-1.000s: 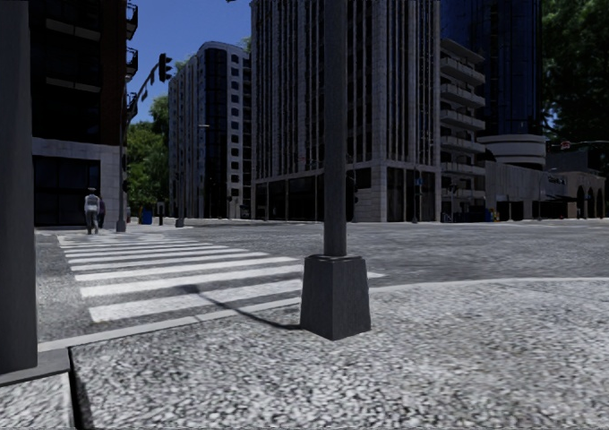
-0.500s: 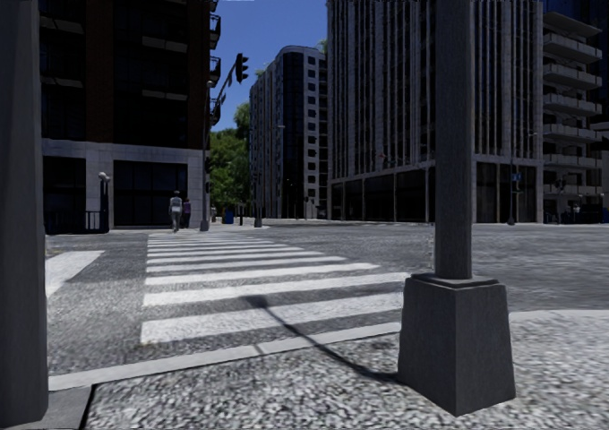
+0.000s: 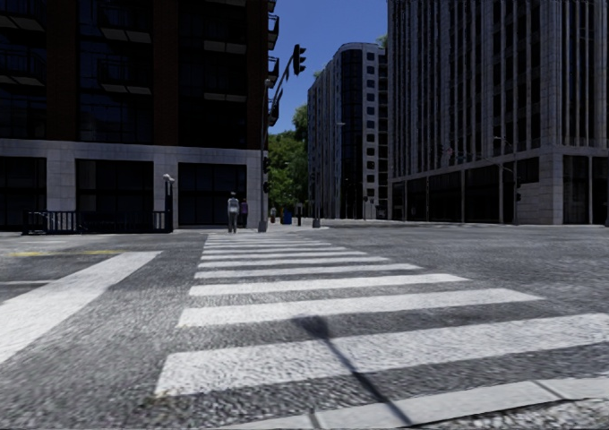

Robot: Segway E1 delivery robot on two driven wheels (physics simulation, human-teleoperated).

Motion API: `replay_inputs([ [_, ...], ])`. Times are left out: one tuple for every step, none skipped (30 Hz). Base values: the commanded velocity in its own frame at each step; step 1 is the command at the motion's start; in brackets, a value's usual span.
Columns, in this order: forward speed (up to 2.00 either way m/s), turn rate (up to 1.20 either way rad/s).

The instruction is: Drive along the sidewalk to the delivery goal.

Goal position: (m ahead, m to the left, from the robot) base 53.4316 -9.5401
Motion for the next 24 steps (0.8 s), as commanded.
replay_inputs([
  [2.0,0.0],
  [2.0,0.0],
  [2.0,0.0],
  [2.0,0.0],
  [2.0,0.0],
  [2.0,0.0],
  [2.0,0.0],
  [2.0,0.0],
  [2.0,0.0],
  [2.0,0.0],
  [2.0,0.0],
  [2.0,0.0],
  [2.0,0.0],
  [2.0,0.0],
  [2.0,0.0],
  [2.0,0.01],
  [2.0,0.03],
  [2.0,0.0],
  [2.0,0.0],
  [2.0,0.0],
  [2.0,0.0],
  [2.0,0.0],
  [2.0,0.0],
  [2.0,0.0],
])
